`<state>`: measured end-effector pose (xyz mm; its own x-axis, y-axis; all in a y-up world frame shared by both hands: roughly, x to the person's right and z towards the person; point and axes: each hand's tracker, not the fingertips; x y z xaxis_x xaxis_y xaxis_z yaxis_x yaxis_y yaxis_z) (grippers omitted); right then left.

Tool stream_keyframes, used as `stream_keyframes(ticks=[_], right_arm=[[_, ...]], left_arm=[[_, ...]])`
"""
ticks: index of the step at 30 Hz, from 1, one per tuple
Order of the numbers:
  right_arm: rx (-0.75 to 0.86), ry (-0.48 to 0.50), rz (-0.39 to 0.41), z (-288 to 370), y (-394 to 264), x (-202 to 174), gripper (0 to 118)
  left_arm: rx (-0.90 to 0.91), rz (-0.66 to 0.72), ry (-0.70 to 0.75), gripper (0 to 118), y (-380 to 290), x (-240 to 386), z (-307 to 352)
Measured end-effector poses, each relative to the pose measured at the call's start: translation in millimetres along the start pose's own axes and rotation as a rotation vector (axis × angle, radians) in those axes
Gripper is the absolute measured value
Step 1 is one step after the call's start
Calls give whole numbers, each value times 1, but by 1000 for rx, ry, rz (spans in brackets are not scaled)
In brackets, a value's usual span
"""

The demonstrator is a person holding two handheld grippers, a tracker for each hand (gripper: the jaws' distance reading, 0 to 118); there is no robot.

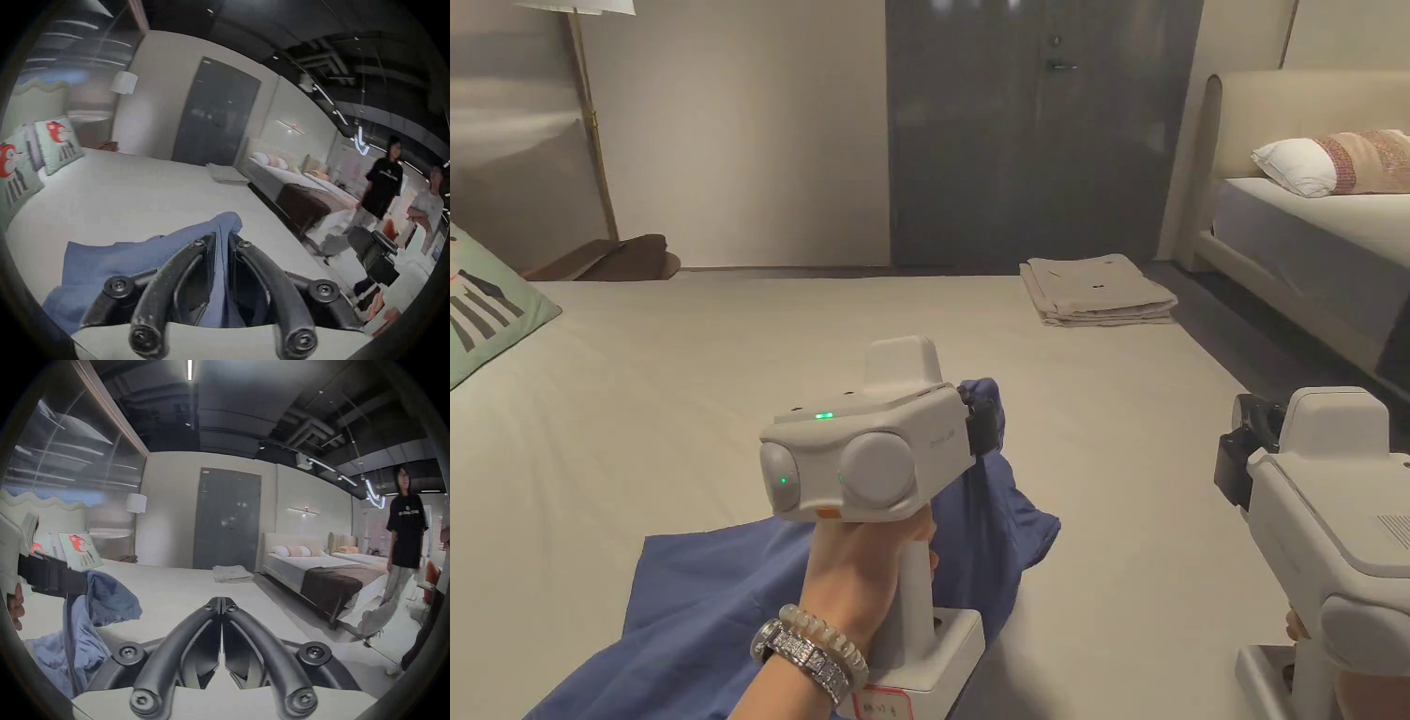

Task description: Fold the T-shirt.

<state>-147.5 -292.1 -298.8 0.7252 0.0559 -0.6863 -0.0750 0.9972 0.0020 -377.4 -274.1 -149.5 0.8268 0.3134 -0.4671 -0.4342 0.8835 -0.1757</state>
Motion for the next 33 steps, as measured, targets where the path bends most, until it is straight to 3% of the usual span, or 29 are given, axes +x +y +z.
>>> stream_keyframes(ticks=[9, 17, 26, 27, 30, 31, 33], right_arm=[[-61, -94, -11, 7, -28, 55, 0], [-115, -84, -7, 20, -44, 46, 0], [-127, -71, -6, 7, -55, 49, 0], [-125, -69, -8, 7, -55, 48, 0], [-113, -62, -6, 6, -52, 46, 0], [-110, -60, -2, 5, -50, 45, 0], [-98, -54, 8, 5, -46, 41, 0]], left_arm=[[-250, 24, -88, 7, -96, 44, -76], [-550, 63, -24, 7, -180, 39, -117], [-580, 72, -20, 9, -191, 31, -118], [-571, 68, -21, 16, -187, 31, -115], [-515, 58, -91, 102, -168, 26, -100], [-498, 54, -102, 110, -158, 24, -92], [-388, 23, -90, 106, -132, 17, -71]])
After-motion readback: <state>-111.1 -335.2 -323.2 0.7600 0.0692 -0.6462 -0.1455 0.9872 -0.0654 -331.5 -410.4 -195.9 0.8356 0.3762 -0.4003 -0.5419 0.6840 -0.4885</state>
